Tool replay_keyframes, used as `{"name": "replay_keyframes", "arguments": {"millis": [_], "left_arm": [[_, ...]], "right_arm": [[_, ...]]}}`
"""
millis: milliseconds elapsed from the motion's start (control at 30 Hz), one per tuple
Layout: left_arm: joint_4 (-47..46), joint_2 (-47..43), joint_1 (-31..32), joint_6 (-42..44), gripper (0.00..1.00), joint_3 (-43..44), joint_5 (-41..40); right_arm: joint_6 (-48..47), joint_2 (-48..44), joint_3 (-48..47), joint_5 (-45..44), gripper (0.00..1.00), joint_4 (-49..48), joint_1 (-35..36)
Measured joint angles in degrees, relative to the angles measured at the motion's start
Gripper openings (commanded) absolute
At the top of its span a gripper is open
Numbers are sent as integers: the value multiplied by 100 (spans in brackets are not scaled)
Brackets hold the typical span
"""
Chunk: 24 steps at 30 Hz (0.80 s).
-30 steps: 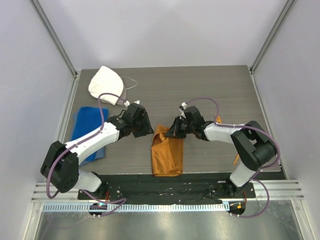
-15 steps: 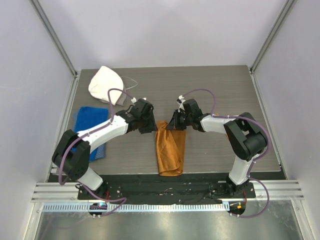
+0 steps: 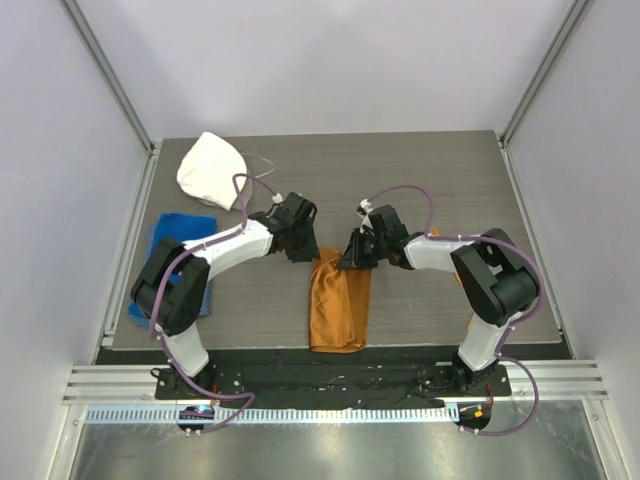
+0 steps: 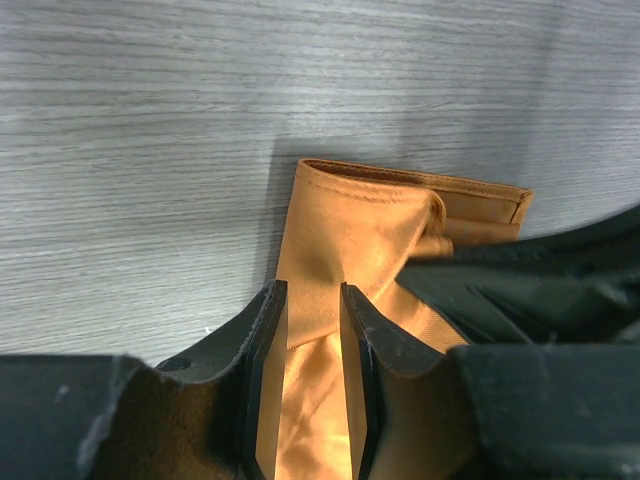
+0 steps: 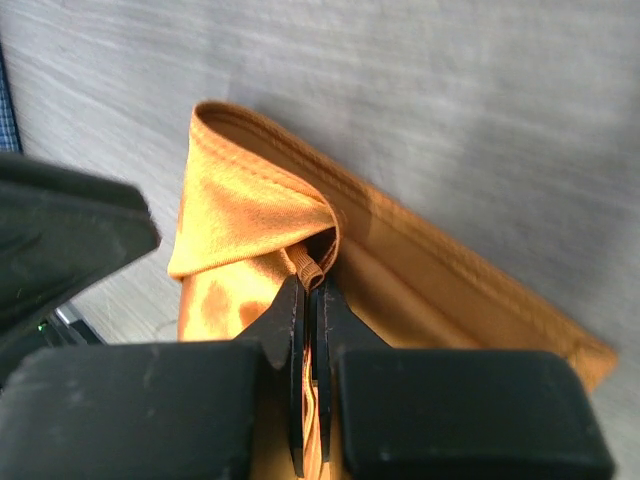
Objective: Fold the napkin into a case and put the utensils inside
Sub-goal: Fold the lower triangle-folded napkin at the center of the board.
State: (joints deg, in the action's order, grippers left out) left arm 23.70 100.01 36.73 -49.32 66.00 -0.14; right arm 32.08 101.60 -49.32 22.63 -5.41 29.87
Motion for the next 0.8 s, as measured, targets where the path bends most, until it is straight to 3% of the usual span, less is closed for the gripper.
{"name": "replay_keyframes", "arguments": {"millis": [233, 600, 667, 700, 733, 800], "left_arm": [[-131, 26, 0, -20, 31, 0, 179], [-426, 133, 0, -125, 28, 33, 496], [-511, 227, 0, -146, 27, 42, 570], [-557, 289, 0, -162, 26, 44, 603], [-605, 358, 0, -173, 26, 44, 640], [-675, 498, 0, -208, 25, 44, 693]], "right_arm": [[192, -592, 391, -48, 1, 7, 0], [227, -595, 391, -48, 1, -33, 0], [232, -595, 391, -48, 8, -42, 0], [232, -595, 391, -48, 14, -42, 0], [234, -595, 391, -48, 27, -39, 0], [278, -595, 391, -46, 36, -28, 0]]}}
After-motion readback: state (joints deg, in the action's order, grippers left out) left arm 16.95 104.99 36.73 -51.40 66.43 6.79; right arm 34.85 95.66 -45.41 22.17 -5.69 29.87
